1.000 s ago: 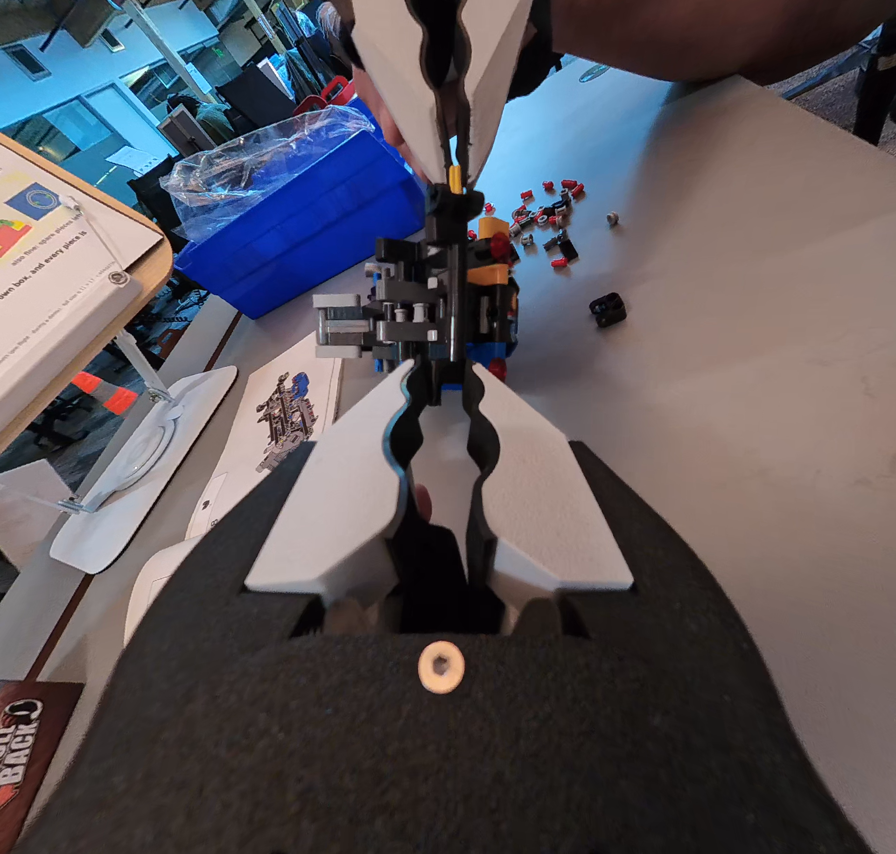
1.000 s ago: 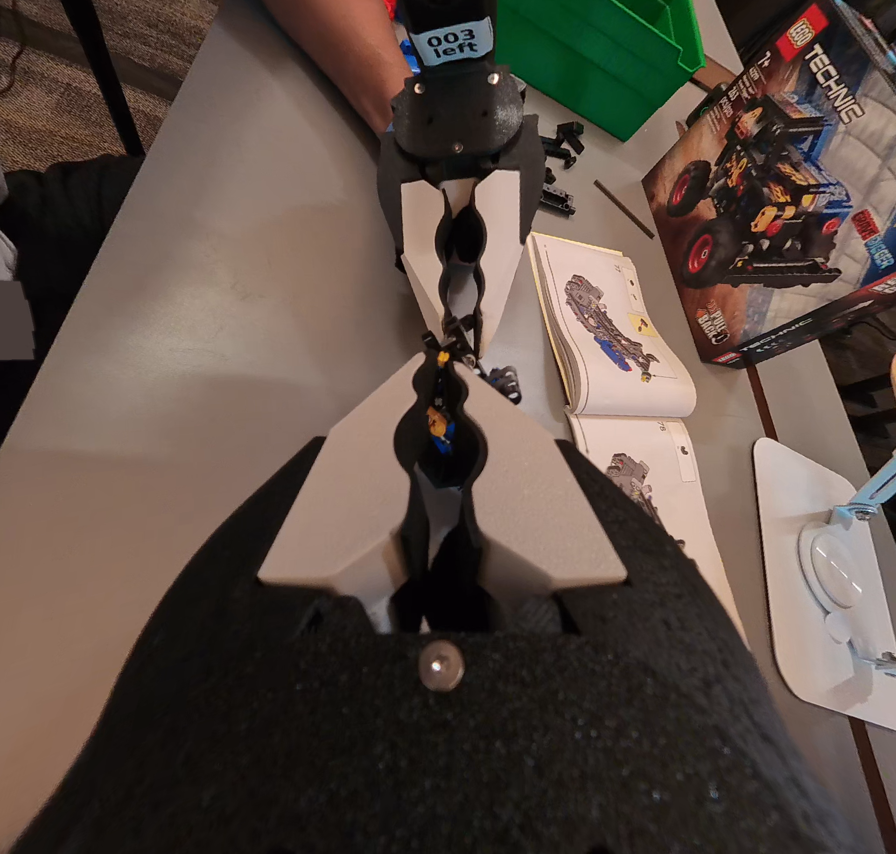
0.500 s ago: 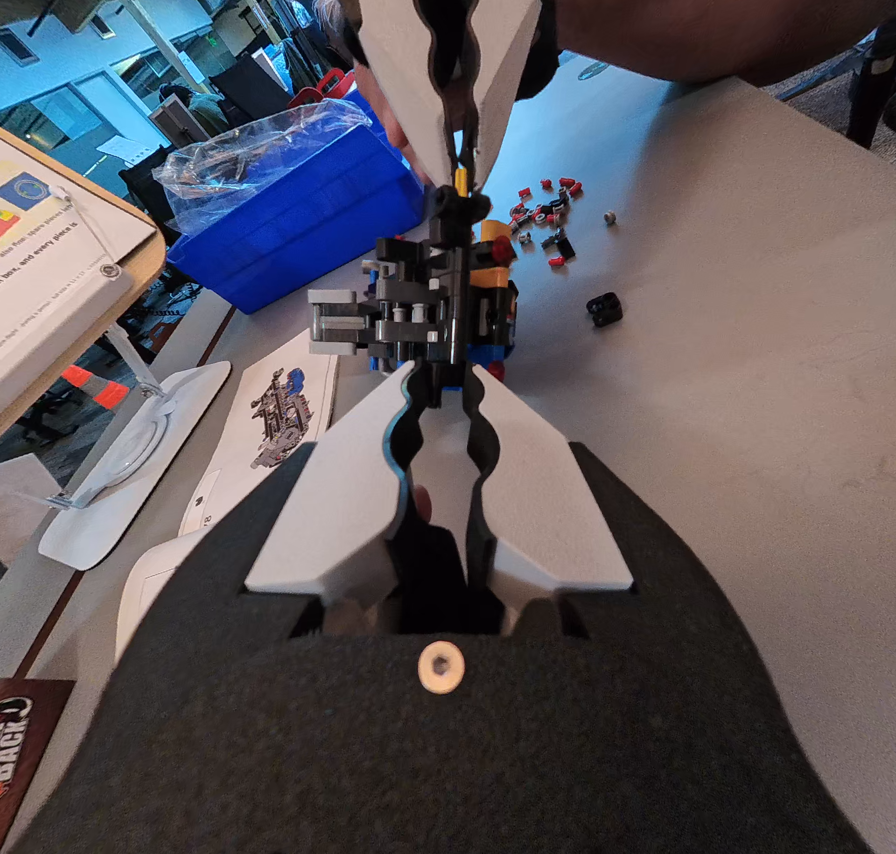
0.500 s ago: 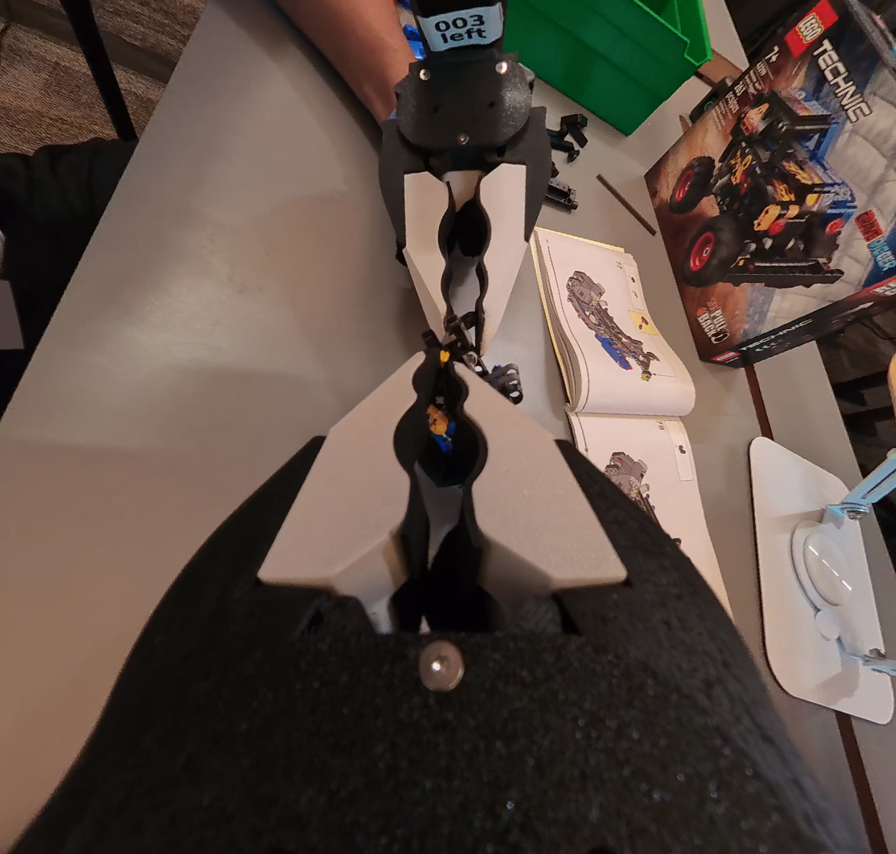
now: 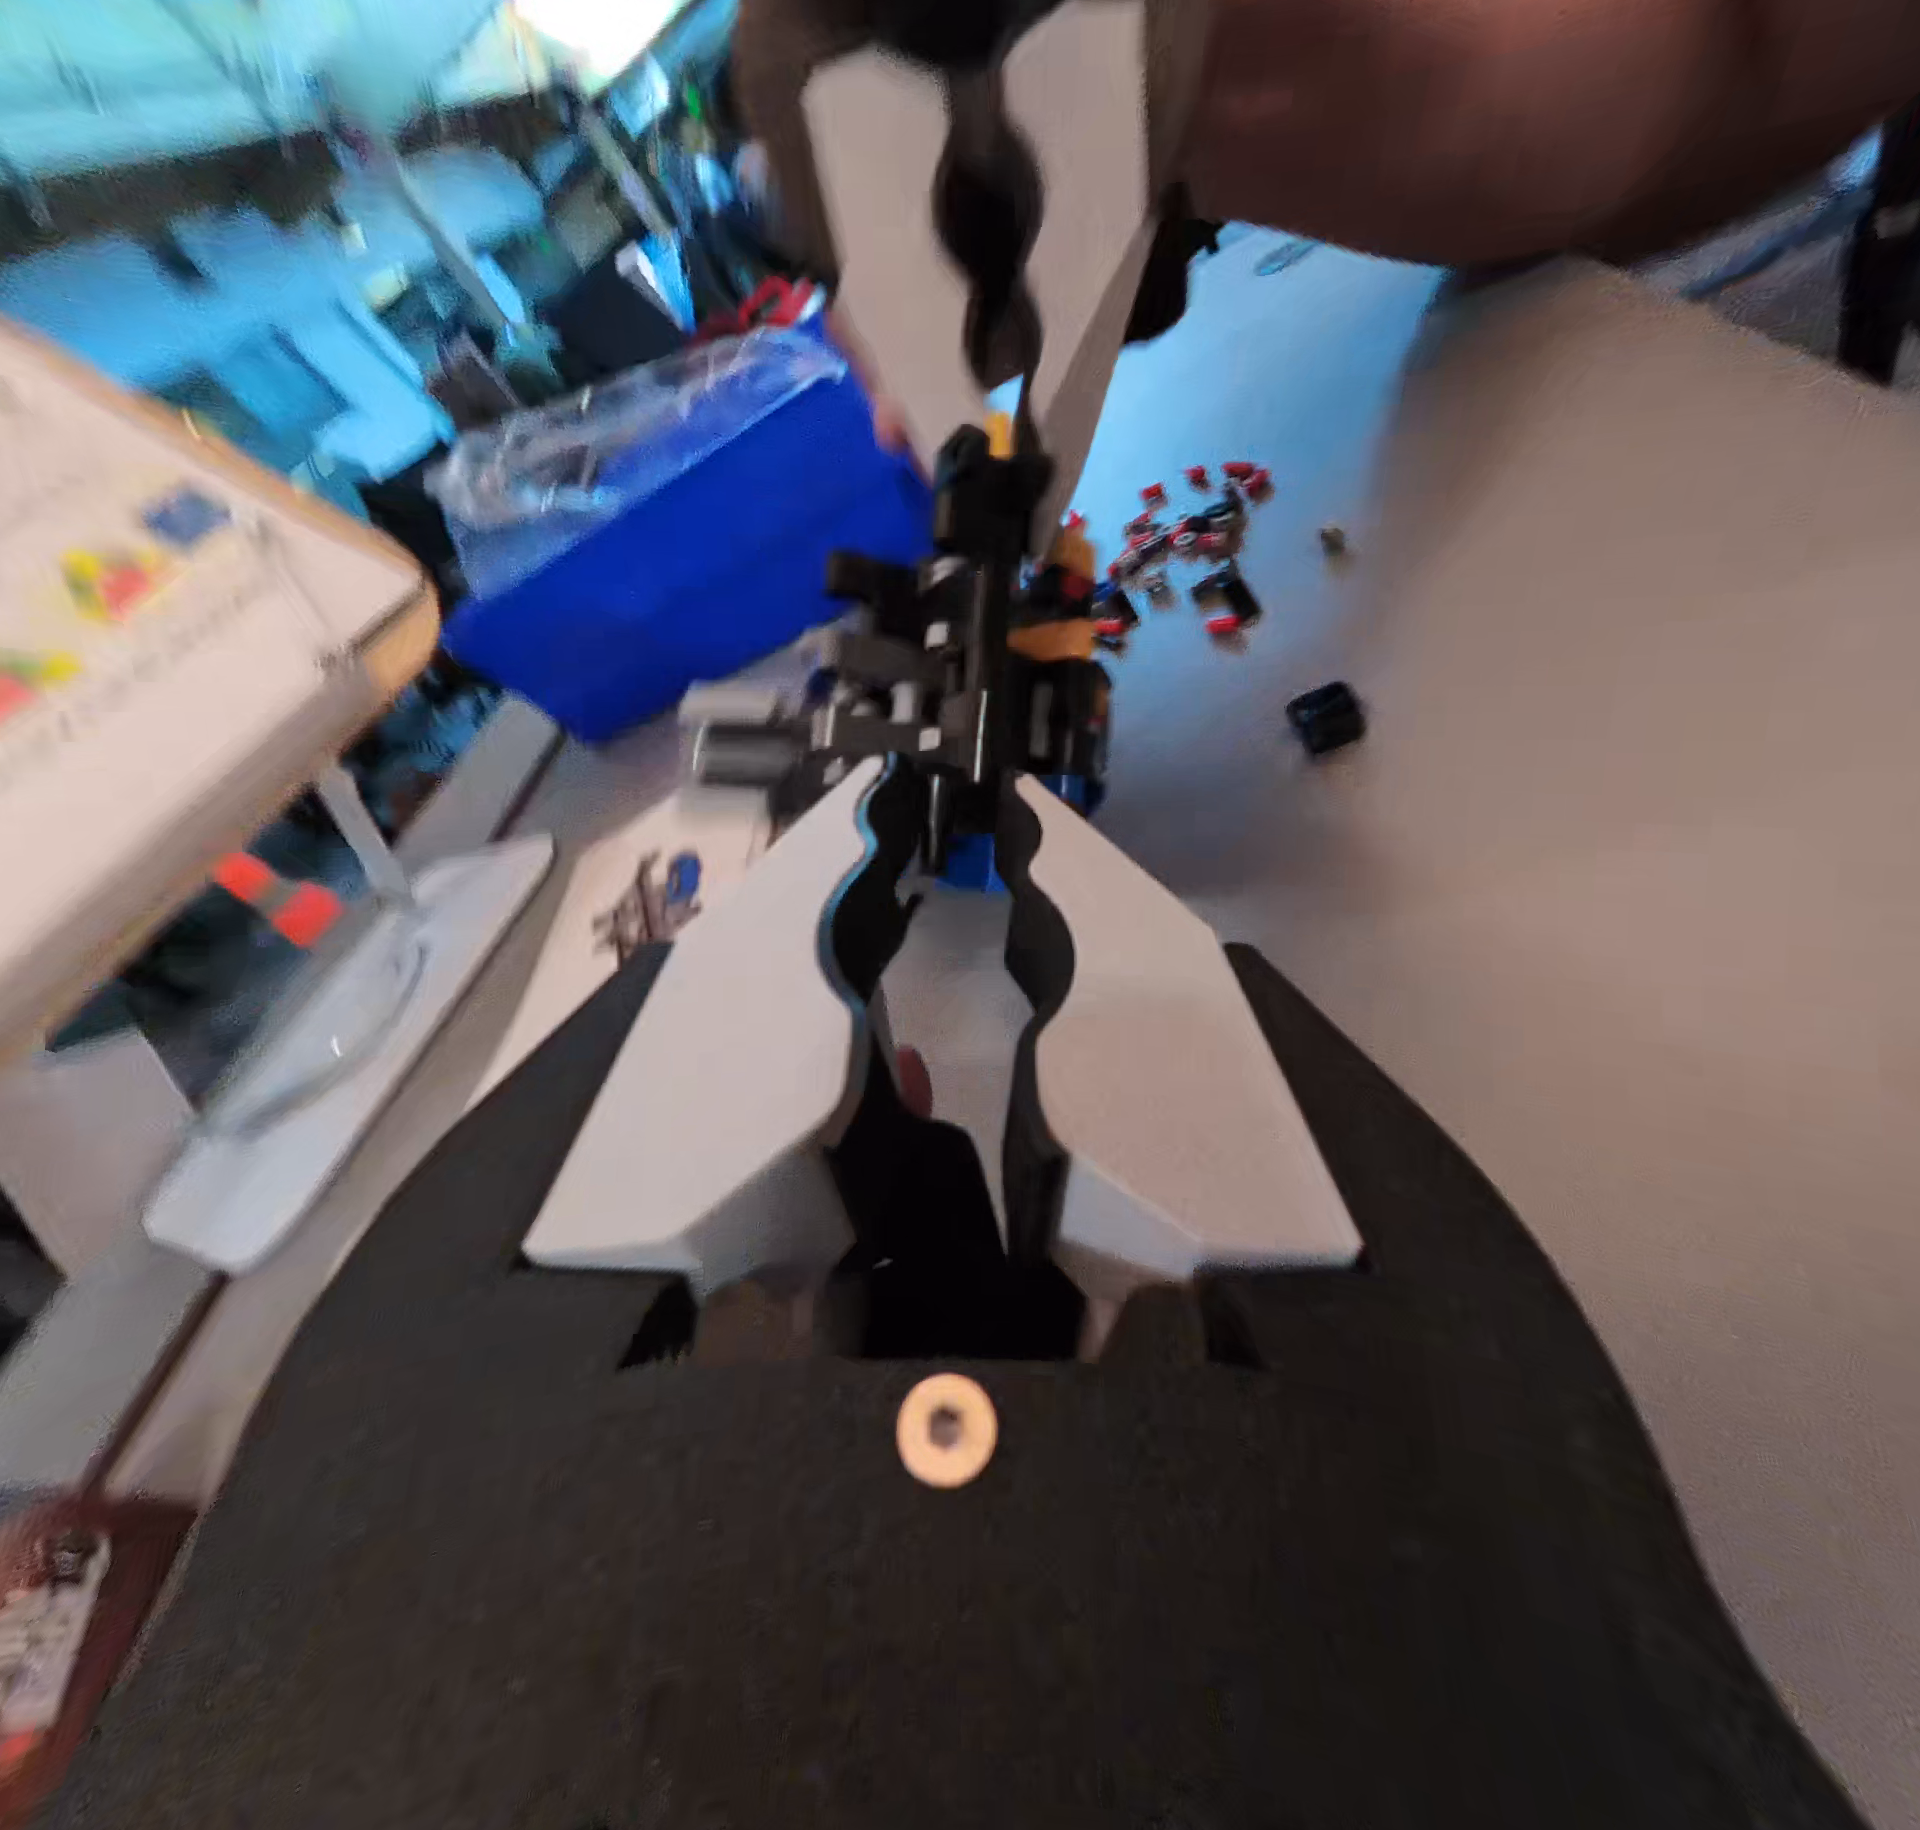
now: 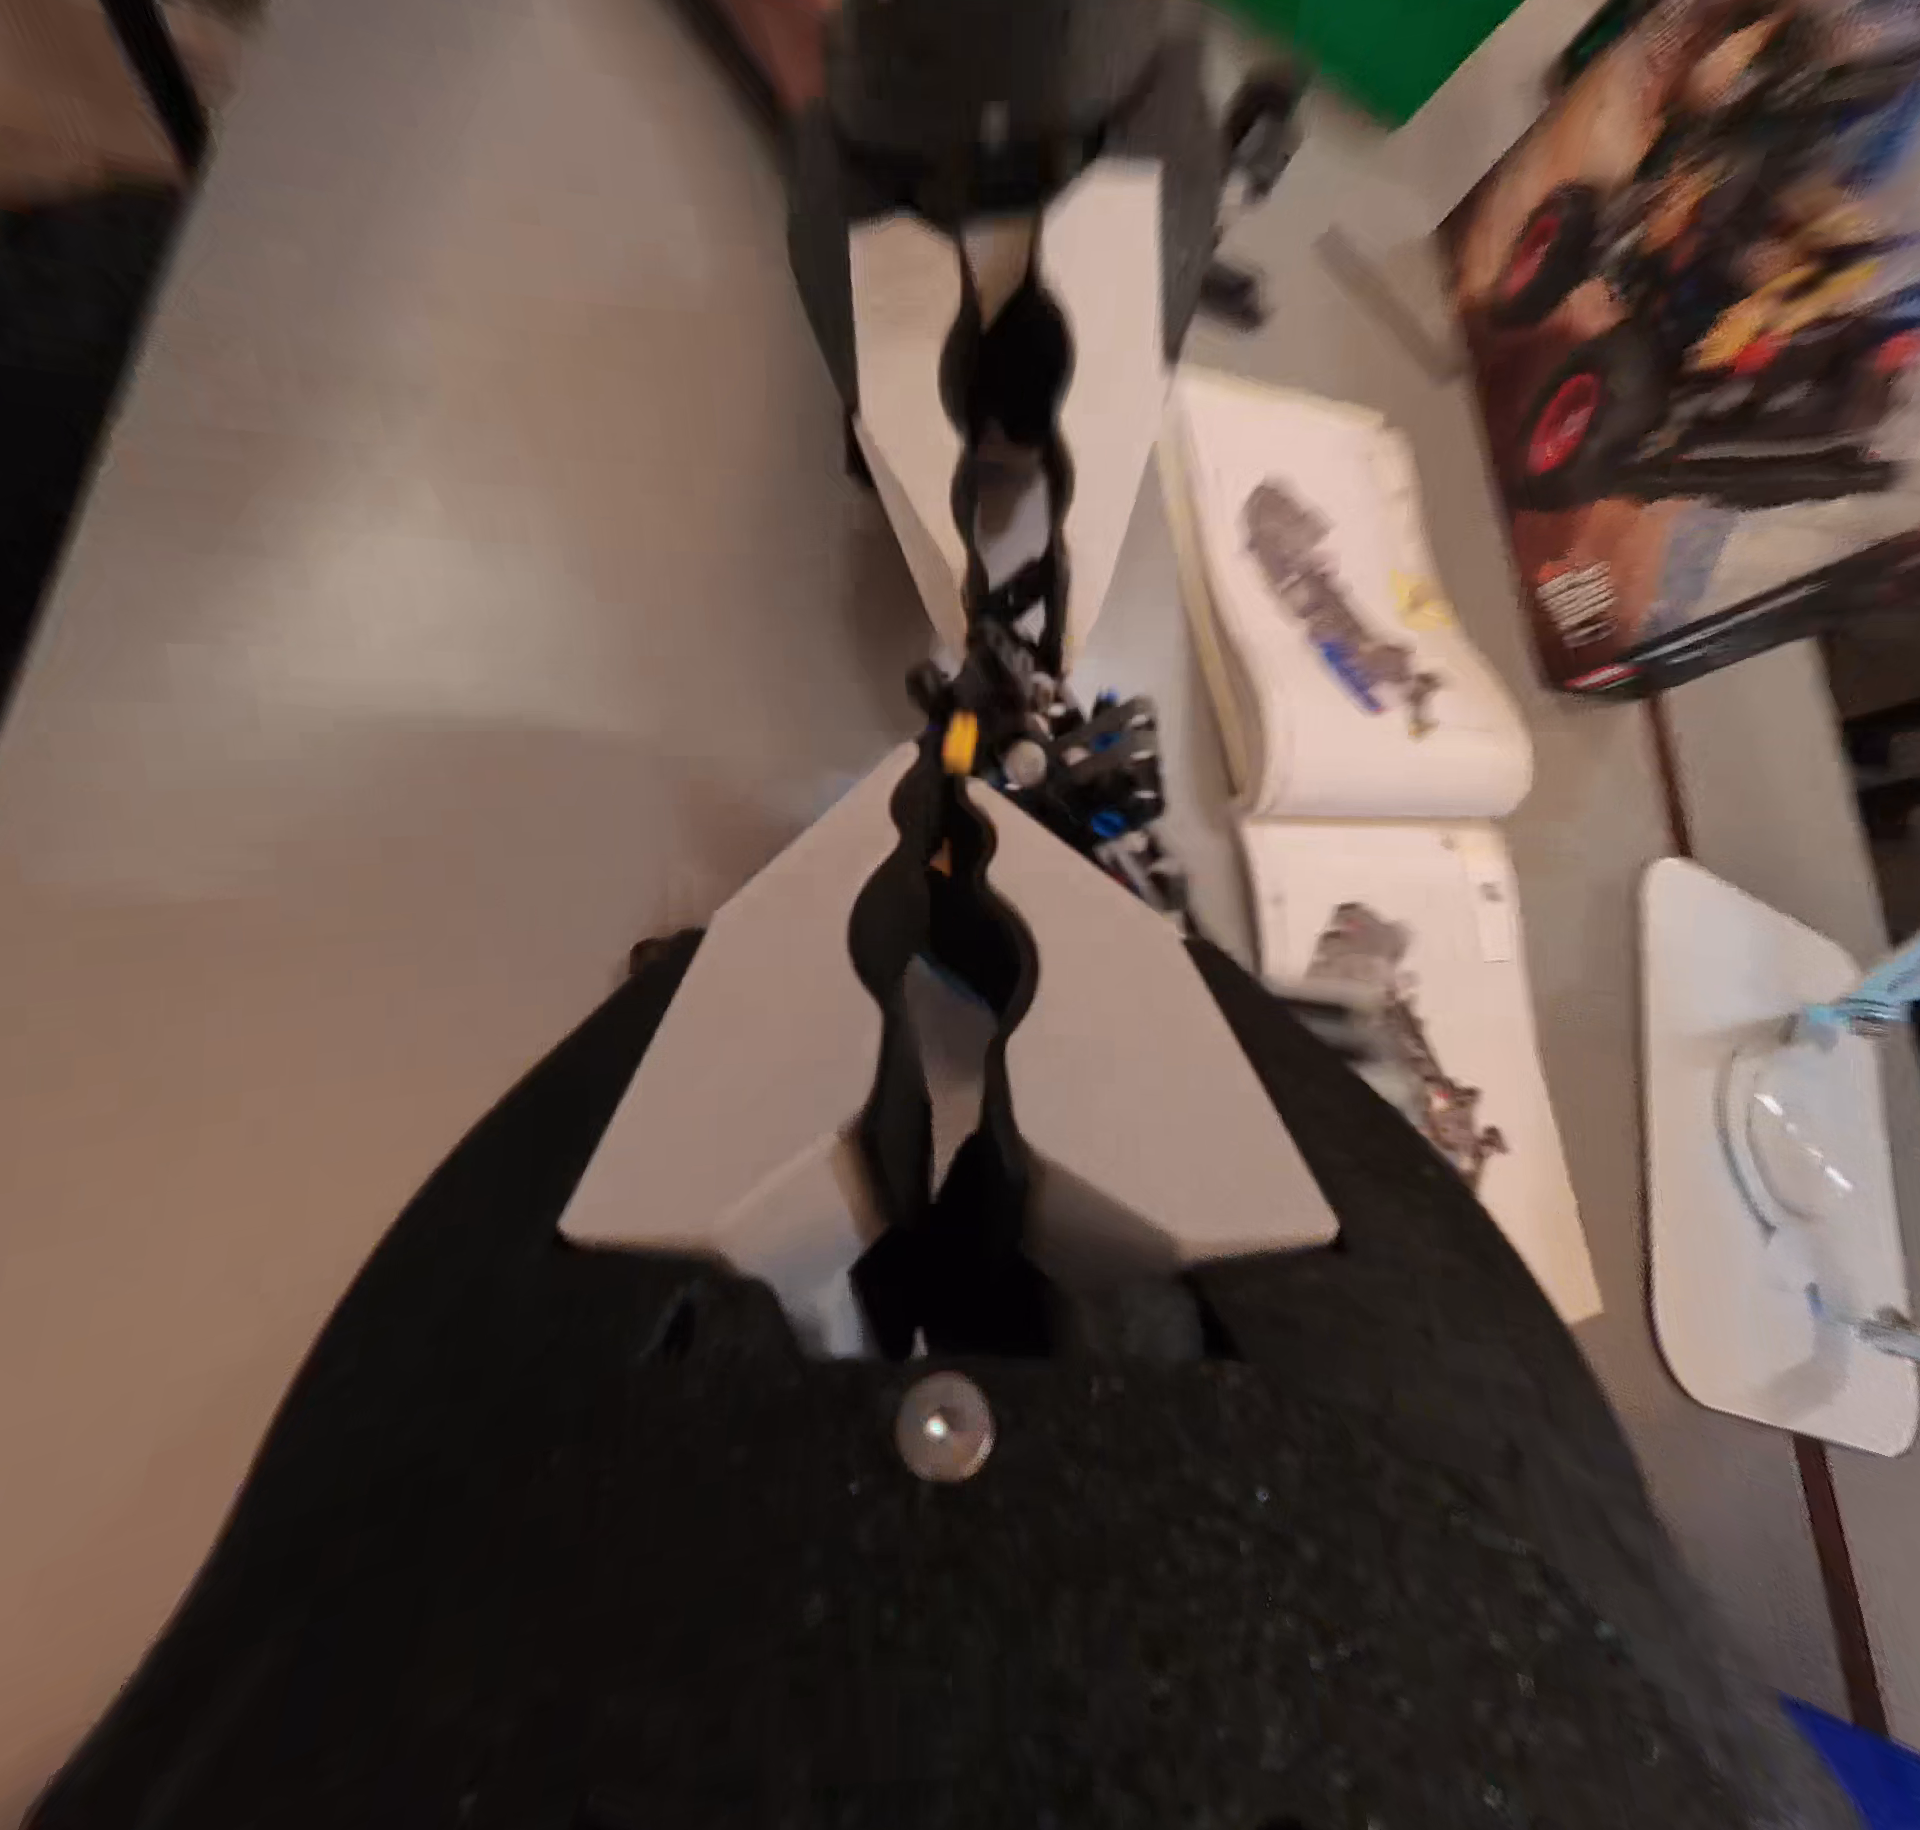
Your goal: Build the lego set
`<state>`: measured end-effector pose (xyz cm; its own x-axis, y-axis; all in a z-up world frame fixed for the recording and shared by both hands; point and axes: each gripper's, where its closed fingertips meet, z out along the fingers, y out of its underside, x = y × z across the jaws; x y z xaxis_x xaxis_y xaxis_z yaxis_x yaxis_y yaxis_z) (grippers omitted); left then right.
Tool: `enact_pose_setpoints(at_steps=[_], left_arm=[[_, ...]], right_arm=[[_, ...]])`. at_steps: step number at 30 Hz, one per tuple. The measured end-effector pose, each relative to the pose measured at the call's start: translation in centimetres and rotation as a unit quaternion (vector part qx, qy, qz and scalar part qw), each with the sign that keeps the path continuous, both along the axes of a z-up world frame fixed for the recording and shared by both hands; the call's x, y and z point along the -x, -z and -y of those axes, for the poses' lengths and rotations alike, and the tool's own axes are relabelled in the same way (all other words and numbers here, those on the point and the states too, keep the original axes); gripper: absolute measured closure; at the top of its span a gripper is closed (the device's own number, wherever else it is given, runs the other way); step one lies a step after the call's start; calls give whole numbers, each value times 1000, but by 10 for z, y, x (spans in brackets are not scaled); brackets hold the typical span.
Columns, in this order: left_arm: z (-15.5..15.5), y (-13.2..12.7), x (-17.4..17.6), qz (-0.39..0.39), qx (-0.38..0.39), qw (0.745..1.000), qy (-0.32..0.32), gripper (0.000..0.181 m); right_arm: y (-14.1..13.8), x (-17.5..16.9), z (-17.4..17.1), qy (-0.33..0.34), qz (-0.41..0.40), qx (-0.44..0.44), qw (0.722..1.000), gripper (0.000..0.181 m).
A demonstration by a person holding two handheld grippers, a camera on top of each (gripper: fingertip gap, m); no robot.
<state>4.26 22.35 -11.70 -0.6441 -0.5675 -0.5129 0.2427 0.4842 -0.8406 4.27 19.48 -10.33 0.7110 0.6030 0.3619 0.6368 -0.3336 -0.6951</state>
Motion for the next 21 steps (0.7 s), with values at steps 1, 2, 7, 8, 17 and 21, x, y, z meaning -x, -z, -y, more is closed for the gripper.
enact_pose_setpoints(at_steps=[1,2,7,8,17,21], left_arm=[[-7,-1,-3,-11,6,1000,-7,168],[-8,-1,-4,-9,6,1000,-11,168],[-2,-7,-5,-4,3,1000,-26,169],[-1,-4,-4,-1,2,1000,-27,169],[-11,10,-4,19,-70,996,-49,169],[-11,10,-5,26,-80,995,-49,168]], right_arm=[[-9,-8,3,13,-9,-11,1000,181],[-7,-12,5,19,-6,-6,1000,181],[-7,-27,5,38,-46,3,998,181],[-8,-27,7,31,-55,5,998,181],[12,-71,4,82,-113,33,990,164],[22,-79,0,88,-126,36,987,162]])
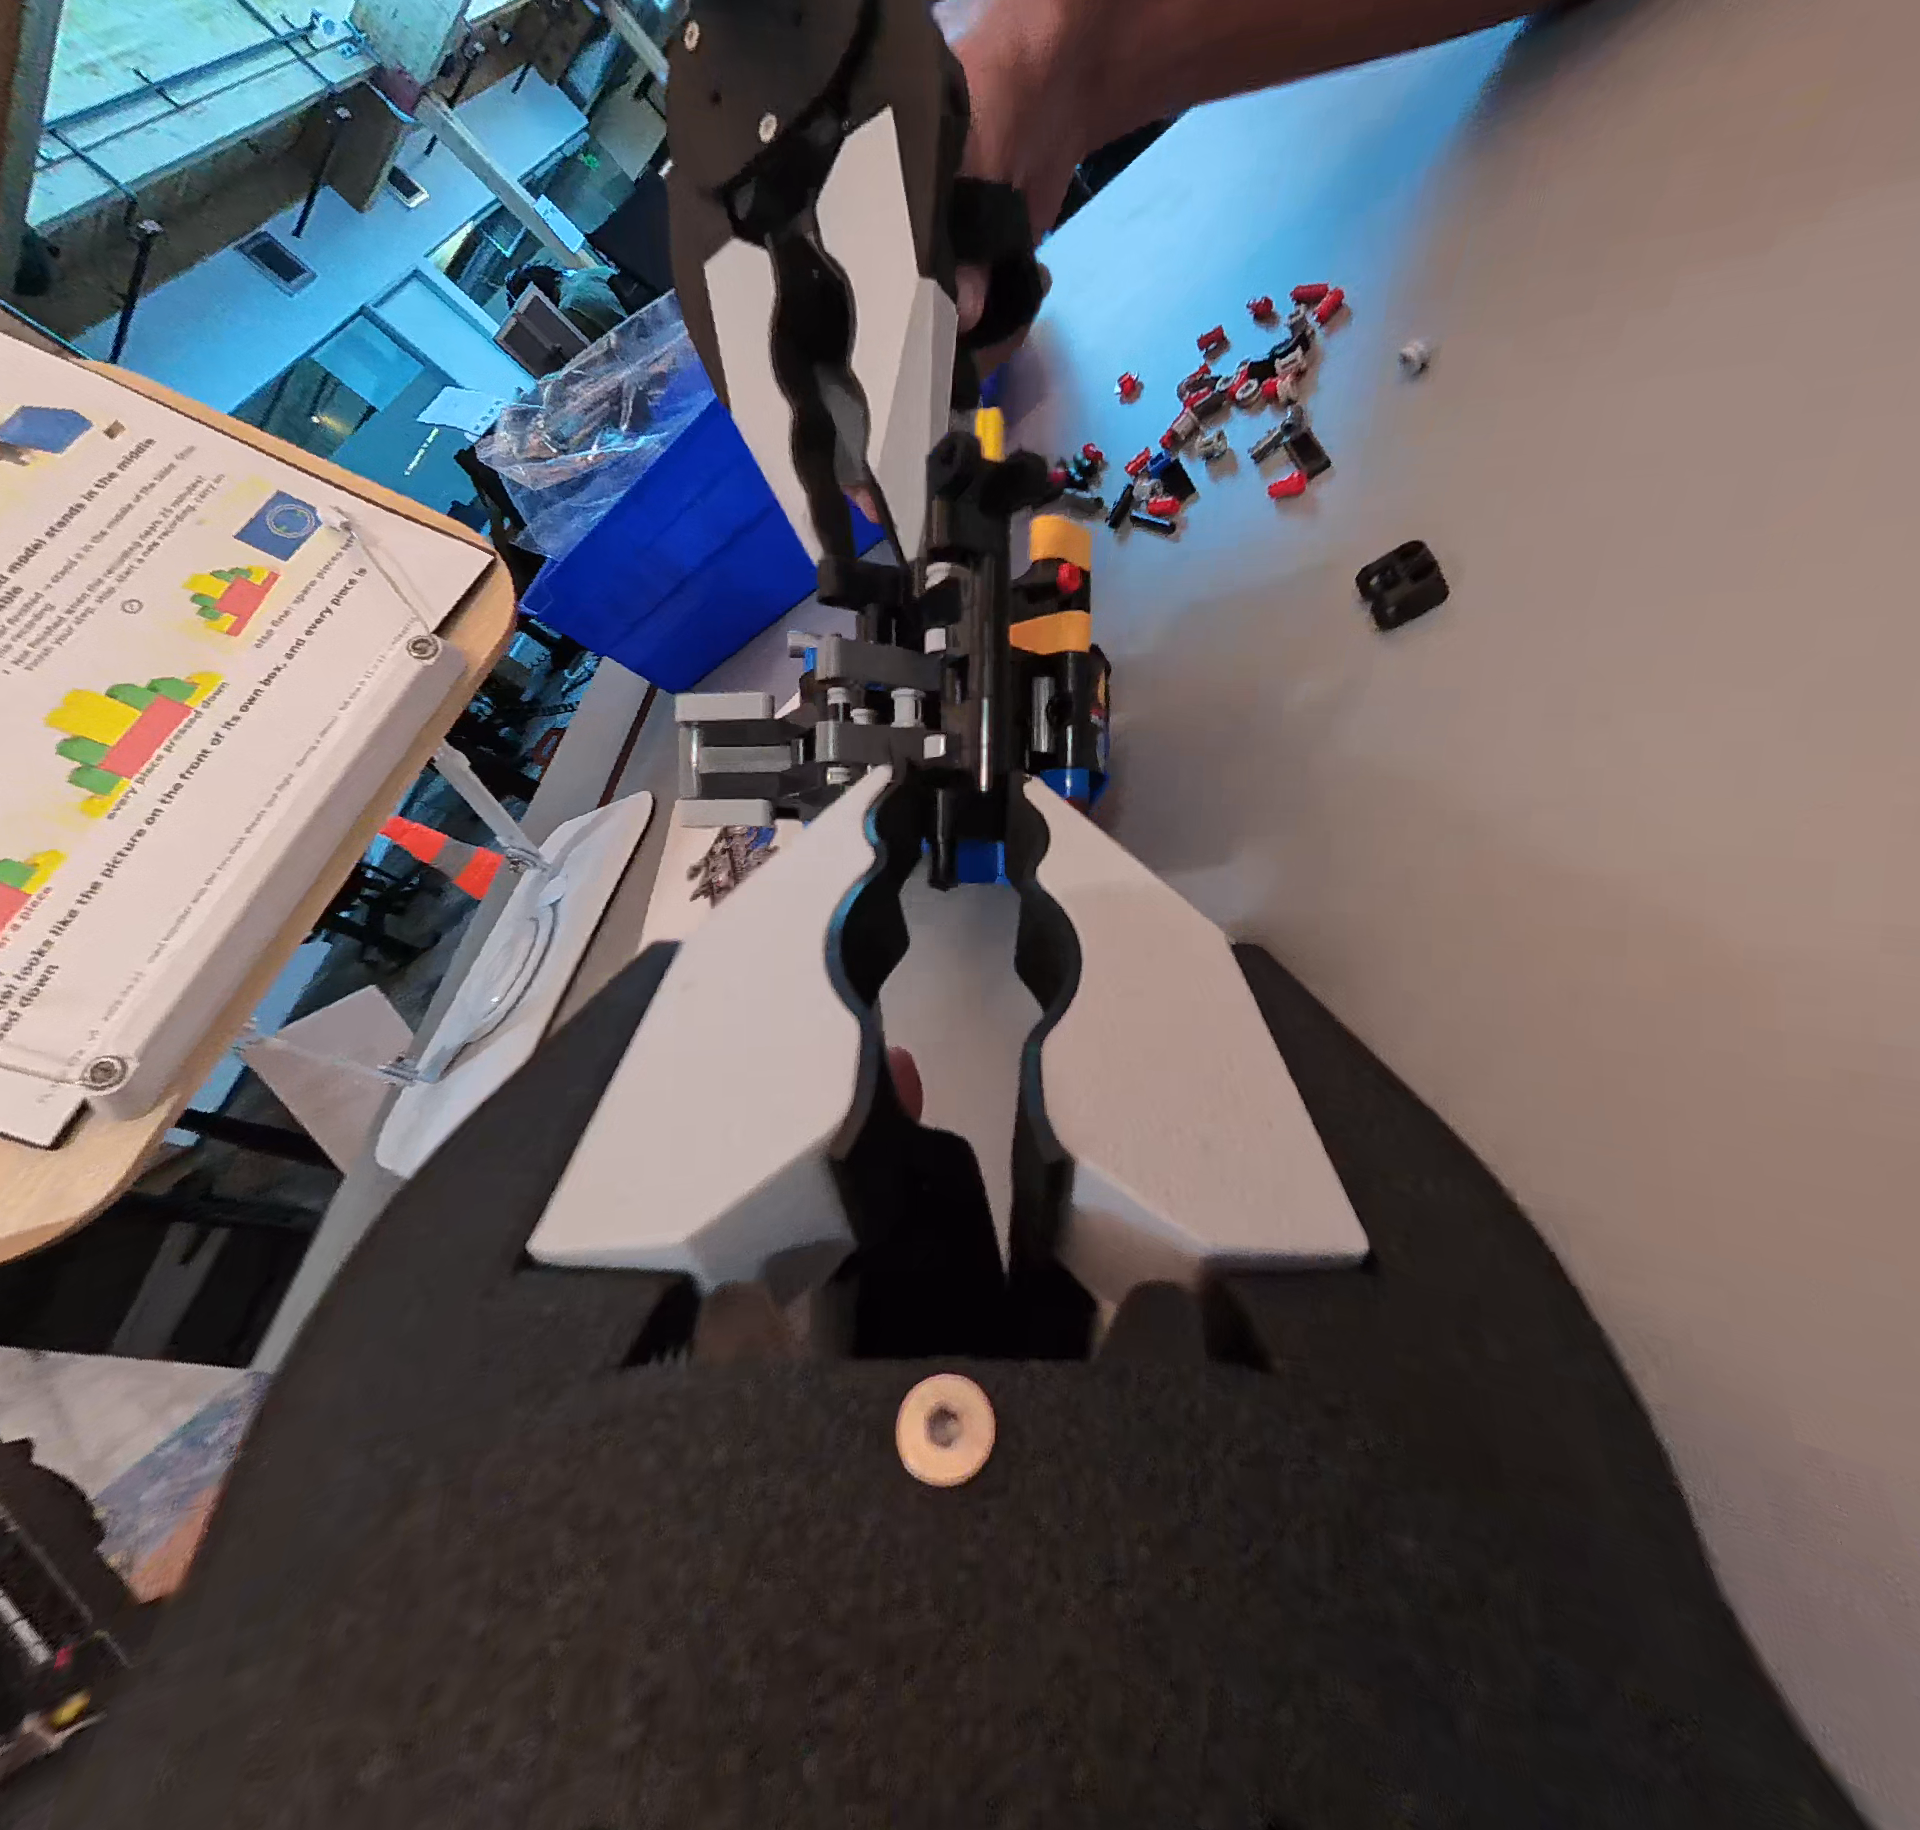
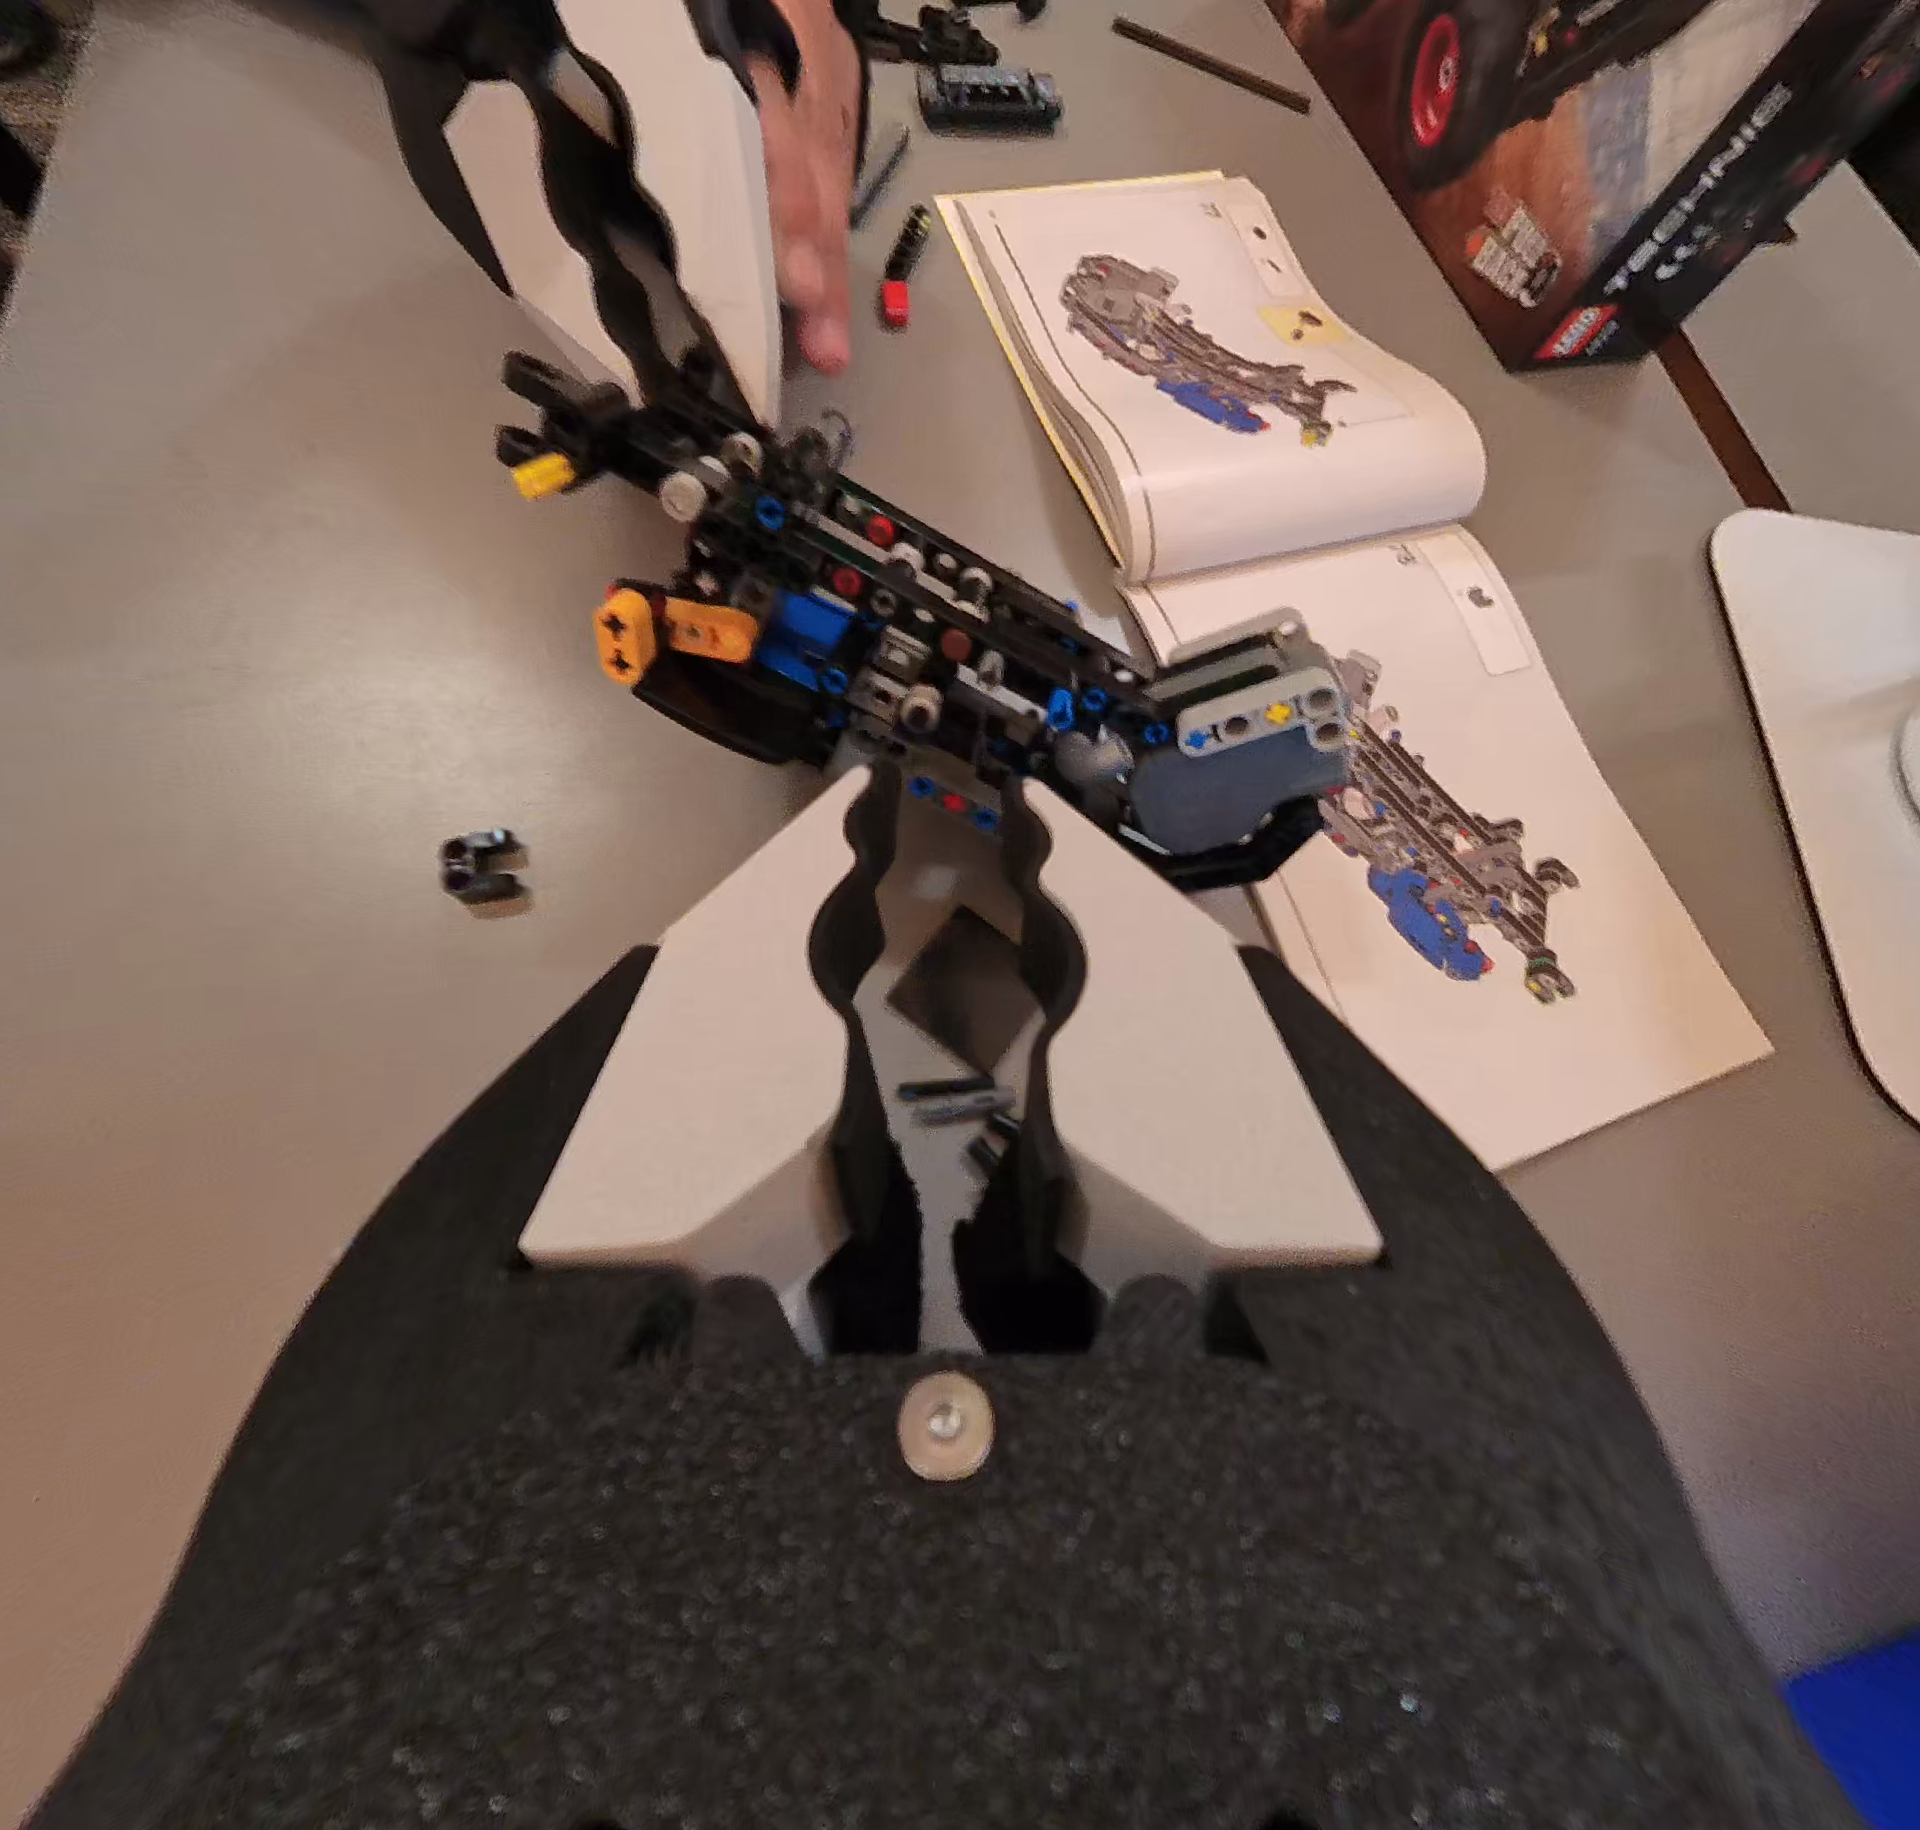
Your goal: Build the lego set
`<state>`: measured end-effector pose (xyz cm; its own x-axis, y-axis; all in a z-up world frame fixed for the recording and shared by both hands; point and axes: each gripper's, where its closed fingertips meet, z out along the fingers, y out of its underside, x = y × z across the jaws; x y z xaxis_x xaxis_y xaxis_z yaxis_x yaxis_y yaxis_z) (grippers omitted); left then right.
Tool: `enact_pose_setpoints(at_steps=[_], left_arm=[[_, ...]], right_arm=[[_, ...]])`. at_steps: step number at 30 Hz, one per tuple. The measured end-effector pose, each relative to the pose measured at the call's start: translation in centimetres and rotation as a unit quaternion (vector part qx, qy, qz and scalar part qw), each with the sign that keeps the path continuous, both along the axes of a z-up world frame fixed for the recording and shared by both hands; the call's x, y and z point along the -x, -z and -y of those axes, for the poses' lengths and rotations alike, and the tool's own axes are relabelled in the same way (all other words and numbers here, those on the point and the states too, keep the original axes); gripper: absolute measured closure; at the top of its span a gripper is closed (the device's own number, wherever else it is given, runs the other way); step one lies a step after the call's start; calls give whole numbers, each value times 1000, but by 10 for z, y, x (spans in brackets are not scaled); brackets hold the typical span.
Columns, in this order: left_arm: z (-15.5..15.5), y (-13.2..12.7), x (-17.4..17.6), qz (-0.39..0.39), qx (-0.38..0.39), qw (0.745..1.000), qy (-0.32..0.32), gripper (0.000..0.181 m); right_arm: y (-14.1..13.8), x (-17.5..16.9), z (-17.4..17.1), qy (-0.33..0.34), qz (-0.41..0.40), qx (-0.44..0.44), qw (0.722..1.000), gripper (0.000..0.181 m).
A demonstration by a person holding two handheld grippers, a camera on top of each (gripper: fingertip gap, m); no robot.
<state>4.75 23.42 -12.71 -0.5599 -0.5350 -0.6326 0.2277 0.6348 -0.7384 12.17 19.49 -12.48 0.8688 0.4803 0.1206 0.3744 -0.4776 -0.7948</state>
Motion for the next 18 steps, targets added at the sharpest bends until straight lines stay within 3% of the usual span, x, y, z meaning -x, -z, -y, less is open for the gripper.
enact_pose_setpoints(at_steps=[13,18], left_arm=[[-11,17,22,26,-170,984,-40,167],[-13,27,32,7,-197,979,-47,166]], right_arm=[[-8,-17,2,17,-44,-20,999,162],[-18,-21,3,24,-49,-40,998,160]])
